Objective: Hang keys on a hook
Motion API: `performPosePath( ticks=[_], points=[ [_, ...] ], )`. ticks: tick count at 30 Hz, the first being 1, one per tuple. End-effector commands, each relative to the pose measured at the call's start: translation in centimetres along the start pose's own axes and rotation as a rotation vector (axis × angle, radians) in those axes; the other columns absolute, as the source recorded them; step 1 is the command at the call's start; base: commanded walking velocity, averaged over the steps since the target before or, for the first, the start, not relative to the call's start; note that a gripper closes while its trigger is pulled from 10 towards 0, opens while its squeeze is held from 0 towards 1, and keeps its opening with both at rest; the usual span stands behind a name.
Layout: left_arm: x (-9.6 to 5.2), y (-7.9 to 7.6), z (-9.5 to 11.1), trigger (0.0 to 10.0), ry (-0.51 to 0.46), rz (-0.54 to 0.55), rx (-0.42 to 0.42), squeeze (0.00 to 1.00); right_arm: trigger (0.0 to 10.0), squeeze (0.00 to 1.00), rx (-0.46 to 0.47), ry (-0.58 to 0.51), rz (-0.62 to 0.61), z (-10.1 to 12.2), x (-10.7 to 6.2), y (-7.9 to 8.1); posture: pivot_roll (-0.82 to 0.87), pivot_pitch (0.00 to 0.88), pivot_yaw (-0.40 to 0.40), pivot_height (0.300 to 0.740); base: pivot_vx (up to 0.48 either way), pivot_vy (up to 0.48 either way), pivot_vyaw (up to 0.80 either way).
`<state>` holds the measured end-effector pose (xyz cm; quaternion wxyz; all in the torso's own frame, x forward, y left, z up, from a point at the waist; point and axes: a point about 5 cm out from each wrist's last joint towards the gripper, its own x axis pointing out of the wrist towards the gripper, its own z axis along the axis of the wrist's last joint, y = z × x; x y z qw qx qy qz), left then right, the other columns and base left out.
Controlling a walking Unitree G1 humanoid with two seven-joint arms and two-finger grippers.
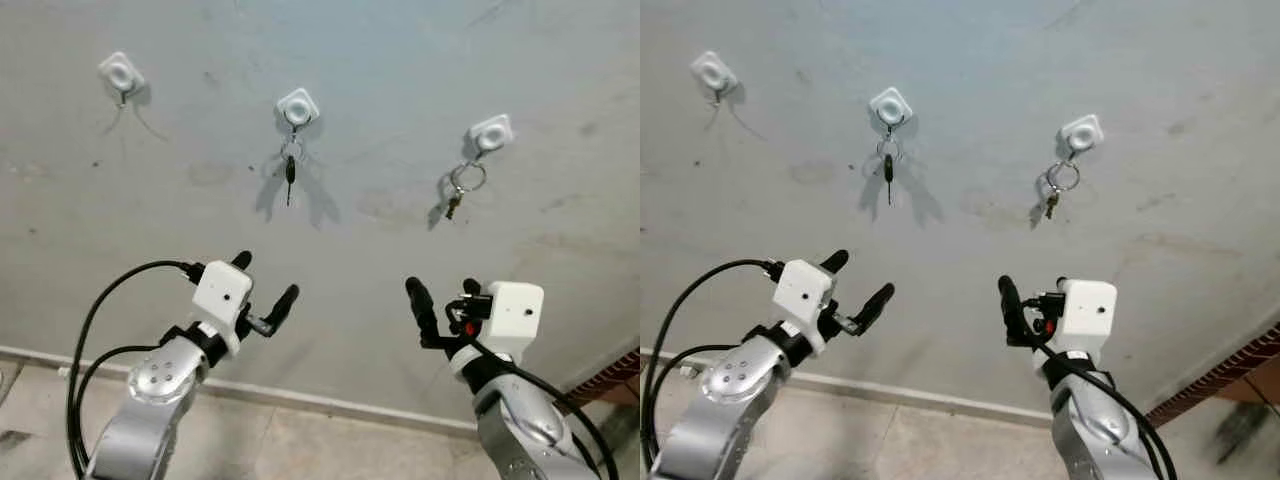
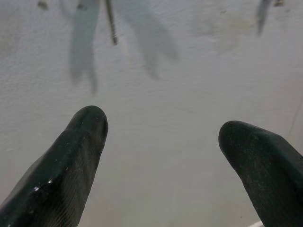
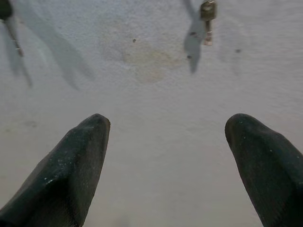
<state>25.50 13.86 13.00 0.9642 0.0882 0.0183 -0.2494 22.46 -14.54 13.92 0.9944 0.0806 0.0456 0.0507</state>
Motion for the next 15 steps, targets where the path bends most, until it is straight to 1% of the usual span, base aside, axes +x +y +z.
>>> performPosePath(
  ticks=[1, 9, 15],
  points=[
    [0.27, -0.73, 0.07, 10.0, -0.005, -0.034, -0.014, 0.0, 10.0, 0.0, -0.016, -0.004, -0.036, 0.06, -0.08, -0.82, 0.07, 0.0, -0.068, 0.74, -0.341, -0.319, 0.0],
    [0.41, -0.77, 0.04, 10.0, -0.007, -0.042, -0.018, 0.0, 10.0, 0.0, -0.018, -0.007, -0.034, 0.06, 0.12, -0.87, 0.07, 0.0, -0.071, 0.74, -0.343, -0.32, 0.0],
    [0.36, -0.73, 0.02, 10.0, -0.012, -0.043, -0.03, 0.0, 10.0, 0.0, -0.021, -0.011, -0.028, 0.11, 0.27, -0.83, 0.07, 0.0, -0.073, 0.74, 0.0, 0.0, 0.0]
  ],
)
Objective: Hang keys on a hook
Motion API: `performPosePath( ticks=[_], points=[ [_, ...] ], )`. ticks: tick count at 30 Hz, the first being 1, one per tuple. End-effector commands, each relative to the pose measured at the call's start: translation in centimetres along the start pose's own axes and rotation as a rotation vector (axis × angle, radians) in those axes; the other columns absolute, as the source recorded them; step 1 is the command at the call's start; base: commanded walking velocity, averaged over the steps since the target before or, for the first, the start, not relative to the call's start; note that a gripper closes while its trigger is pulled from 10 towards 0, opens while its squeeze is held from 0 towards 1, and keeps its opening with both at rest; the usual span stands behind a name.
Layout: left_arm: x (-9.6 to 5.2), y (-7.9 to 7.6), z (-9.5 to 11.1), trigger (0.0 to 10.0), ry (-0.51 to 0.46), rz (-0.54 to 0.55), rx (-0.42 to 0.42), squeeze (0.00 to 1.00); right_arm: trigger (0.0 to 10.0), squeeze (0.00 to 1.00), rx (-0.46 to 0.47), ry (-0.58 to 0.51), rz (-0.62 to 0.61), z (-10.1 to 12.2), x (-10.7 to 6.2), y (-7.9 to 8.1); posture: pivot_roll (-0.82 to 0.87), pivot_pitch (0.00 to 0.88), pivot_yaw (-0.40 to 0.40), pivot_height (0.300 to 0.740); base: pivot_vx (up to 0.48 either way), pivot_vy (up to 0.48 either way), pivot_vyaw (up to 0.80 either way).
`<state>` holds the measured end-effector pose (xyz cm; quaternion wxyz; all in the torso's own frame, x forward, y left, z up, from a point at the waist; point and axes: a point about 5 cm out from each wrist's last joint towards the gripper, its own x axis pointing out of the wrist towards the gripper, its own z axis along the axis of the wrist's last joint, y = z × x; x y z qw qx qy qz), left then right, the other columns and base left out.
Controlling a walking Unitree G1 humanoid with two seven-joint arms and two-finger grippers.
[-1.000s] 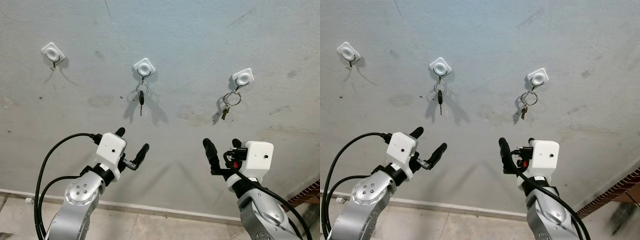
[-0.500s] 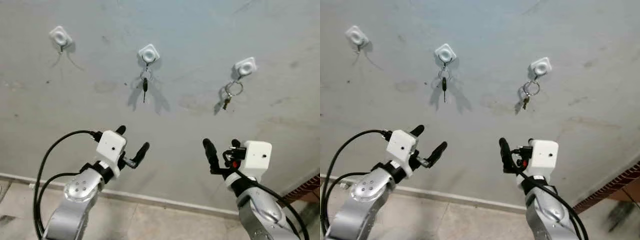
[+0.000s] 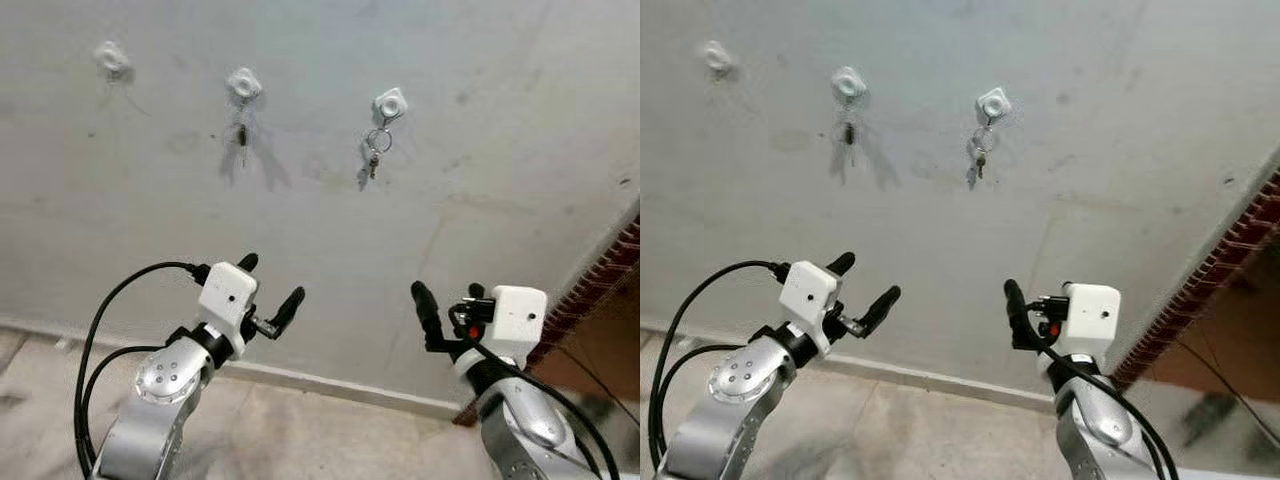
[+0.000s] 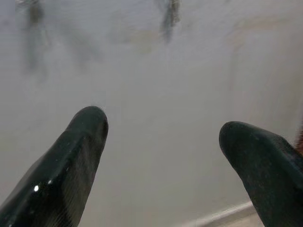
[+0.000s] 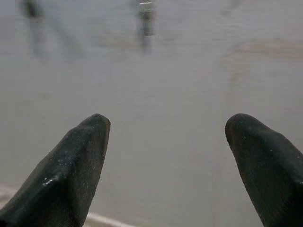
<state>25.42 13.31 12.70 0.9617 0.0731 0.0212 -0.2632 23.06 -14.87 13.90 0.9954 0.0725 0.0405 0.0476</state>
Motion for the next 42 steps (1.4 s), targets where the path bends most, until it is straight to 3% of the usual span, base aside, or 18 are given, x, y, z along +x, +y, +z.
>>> performPosePath(
  ticks=[1, 7, 11, 42],
  points=[
    [0.2, -0.2, 0.3, 10.0, -0.013, -0.016, -0.004, 0.0, 10.0, 0.0, -0.004, -0.002, -0.021, 0.0, -0.3, -0.5, 0.07, 0.0, -0.074, 0.74, 0.0, 0.0, 0.0],
    [0.3, 0.1, 0.3, 10.0, -0.014, 0.002, -0.033, 0.0, 10.0, 0.0, -0.008, -0.005, -0.018, 0.1, -0.2, -0.5, 0.07, 0.0, -0.075, 0.74, 0.0, 0.0, 0.0],
    [0.2, 0.2, 0.1, 10.0, -0.002, 0.015, -0.068, 0.0, 10.0, 0.0, -0.011, -0.005, -0.018, 0.1, -0.1, -0.5, 0.07, 0.0, -0.079, 0.74, 0.0, 0.48, 0.0],
    [1.2, -0.2, 0.0, 10.0, 0.0, -0.02, -0.073, 0.0, 10.0, 0.0, -0.038, -0.059, -0.063, 1.3, 0.2, -1.0, 0.05, 0.0, -0.046, 0.74, 0.0, 0.48, 0.0]
  ],
)
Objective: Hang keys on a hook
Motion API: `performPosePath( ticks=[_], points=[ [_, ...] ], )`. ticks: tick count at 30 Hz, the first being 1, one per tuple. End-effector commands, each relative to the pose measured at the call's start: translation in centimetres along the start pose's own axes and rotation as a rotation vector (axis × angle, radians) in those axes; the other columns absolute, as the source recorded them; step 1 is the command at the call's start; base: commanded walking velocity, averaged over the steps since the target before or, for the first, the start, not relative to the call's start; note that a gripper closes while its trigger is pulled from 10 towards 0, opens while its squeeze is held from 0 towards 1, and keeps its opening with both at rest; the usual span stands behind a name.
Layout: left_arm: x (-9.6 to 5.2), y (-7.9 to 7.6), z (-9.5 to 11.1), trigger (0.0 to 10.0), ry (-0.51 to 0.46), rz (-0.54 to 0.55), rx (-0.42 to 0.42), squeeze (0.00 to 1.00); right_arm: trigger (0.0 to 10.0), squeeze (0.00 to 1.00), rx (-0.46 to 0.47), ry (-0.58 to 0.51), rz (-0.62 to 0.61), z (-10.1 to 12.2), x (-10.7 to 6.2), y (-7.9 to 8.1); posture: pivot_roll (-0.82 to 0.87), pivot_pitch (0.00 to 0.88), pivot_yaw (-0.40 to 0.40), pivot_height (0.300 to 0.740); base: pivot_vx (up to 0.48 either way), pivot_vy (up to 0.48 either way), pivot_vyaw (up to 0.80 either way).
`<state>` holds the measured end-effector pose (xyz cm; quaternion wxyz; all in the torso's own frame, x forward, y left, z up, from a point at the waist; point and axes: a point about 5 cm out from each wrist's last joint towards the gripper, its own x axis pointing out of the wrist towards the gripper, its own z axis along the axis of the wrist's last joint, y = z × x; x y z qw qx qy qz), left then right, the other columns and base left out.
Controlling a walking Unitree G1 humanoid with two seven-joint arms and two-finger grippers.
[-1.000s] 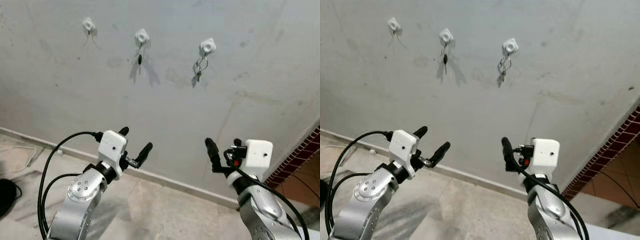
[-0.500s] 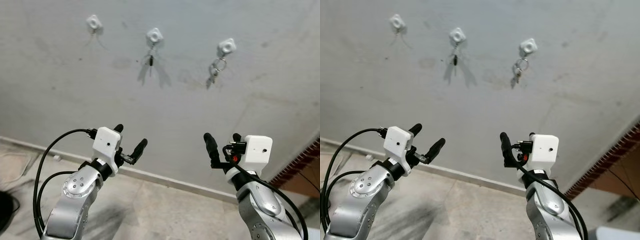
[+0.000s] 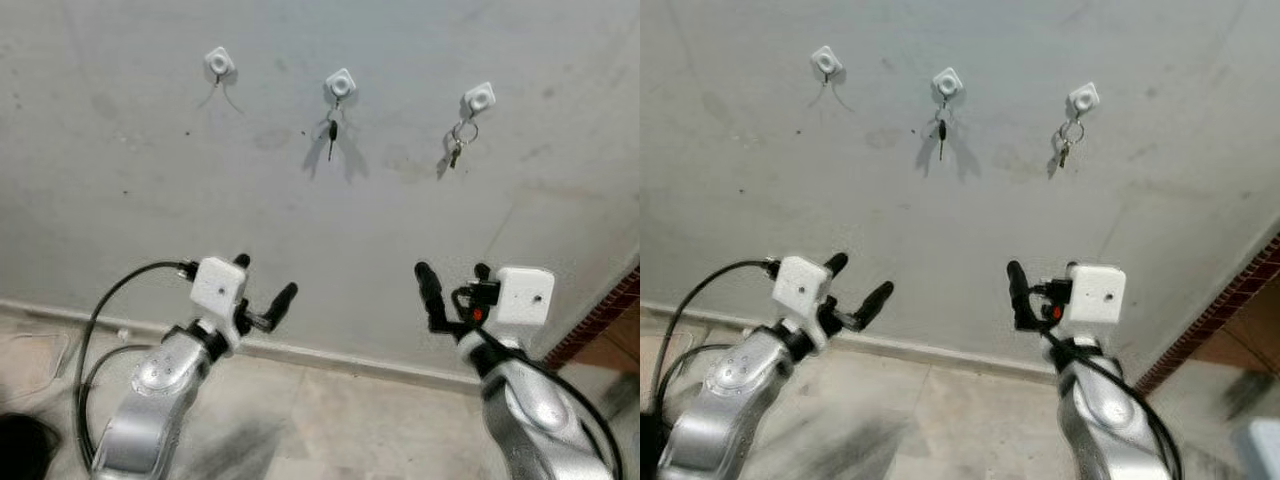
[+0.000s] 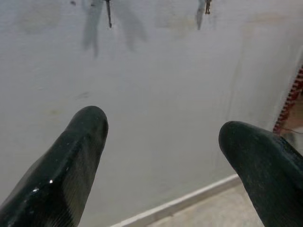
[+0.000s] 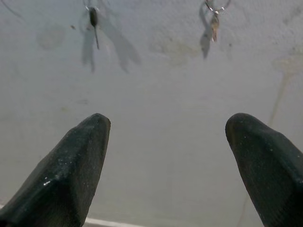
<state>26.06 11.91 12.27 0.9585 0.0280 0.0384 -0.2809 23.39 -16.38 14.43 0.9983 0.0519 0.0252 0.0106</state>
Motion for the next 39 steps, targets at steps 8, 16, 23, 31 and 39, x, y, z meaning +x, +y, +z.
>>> performPosePath(
  ticks=[8, 16, 23, 31, 39],
  points=[
    [0.02, 0.87, 0.57, 10.0, -0.024, 0.024, 0.044, 0.0, 10.0, 0.0, 0.001, -0.029, 0.005, 0.53, -0.01, 0.66, 0.04, 0.0, -0.047, 0.74, 0.0, 0.18, 0.0],
    [0.5, 1.02, 0.78, 10.0, -0.04, 0.046, 0.05, 0.0, 10.0, 0.0, -0.019, -0.025, -0.006, 0.74, 0.48, 0.3, 0.04, 0.0, -0.053, 0.74, 0.0, 0.0, -0.68],
    [0.54, 1.24, 0.75, 10.0, -0.039, 0.056, 0.038, 0.0, 10.0, 0.0, -0.027, -0.028, -0.007, 0.78, 0.62, 0.39, 0.04, 0.0, -0.055, 0.74, 0.0, 0.0, -0.77],
    [0.8, 1.11, 0.84, 10.0, -0.044, 0.033, 0.039, 0.0, 10.0, 0.0, -0.037, -0.028, -0.012, 0.84, 0.79, 0.32, 0.04, 0.0, -0.056, 0.74, 0.0, 0.0, -0.77],
    [0.79, 1.13, 0.84, 10.0, -0.044, 0.031, 0.034, 0.0, 10.0, 0.0, -0.039, -0.022, -0.012, 0.63, 0.79, 0.4, 0.04, 0.0, -0.055, 0.74, 0.0, 0.0, -0.77]
  ],
)
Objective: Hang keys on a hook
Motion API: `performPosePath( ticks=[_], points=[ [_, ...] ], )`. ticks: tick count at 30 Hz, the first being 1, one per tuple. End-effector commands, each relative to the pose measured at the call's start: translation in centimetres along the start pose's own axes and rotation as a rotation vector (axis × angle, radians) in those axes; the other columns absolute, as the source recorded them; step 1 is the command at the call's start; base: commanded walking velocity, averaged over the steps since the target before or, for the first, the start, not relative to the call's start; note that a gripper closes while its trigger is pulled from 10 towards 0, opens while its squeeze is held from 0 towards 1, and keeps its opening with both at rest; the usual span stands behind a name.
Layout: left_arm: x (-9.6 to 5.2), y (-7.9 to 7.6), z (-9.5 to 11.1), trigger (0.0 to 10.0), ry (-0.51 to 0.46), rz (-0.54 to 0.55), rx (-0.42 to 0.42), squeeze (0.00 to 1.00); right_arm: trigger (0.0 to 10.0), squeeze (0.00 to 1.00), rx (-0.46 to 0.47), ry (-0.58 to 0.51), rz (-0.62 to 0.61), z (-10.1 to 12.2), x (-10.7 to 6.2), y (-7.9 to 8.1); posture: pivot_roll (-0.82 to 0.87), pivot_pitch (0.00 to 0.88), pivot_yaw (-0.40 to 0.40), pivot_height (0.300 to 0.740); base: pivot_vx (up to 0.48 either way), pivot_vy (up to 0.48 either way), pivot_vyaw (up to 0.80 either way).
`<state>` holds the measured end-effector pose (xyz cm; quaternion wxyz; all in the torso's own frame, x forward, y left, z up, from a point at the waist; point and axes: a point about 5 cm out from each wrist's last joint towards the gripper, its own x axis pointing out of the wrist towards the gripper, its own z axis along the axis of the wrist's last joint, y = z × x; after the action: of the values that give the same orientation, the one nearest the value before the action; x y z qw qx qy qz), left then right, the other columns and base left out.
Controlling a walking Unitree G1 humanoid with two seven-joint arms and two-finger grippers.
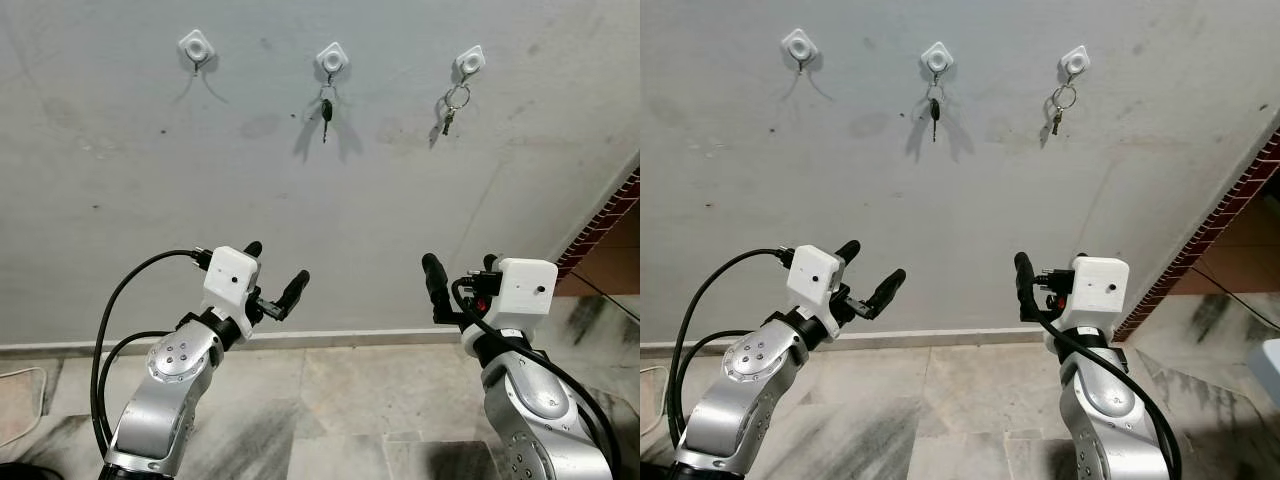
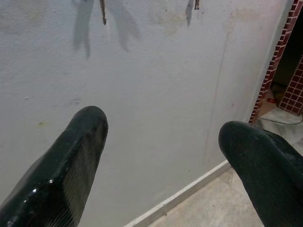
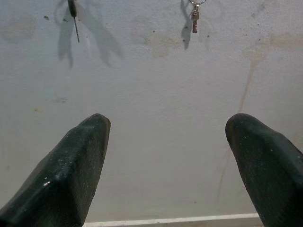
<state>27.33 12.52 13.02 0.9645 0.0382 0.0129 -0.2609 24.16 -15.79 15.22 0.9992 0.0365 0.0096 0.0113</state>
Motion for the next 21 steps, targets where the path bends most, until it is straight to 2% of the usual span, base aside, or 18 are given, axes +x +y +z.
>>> performPosePath(
  ticks=[1, 21],
  points=[
    [0.11, -0.1, 0.07, 10.0, -0.002, -0.013, 0.002, 0.0, 10.0, 0.0, -0.008, 0.009, -0.014, -0.14, 0.04, -0.25, 0.04, 0.0, -0.055, 0.74, 0.0, 0.0, -0.77],
    [0.19, -0.13, 0.07, 10.0, 0.0, -0.018, -0.002, 0.0, 10.0, 0.0, -0.001, 0.013, -0.012, -0.25, 0.12, -0.07, 0.04, 0.0, -0.051, 0.74, 0.0, 0.0, -0.76]
  ],
)
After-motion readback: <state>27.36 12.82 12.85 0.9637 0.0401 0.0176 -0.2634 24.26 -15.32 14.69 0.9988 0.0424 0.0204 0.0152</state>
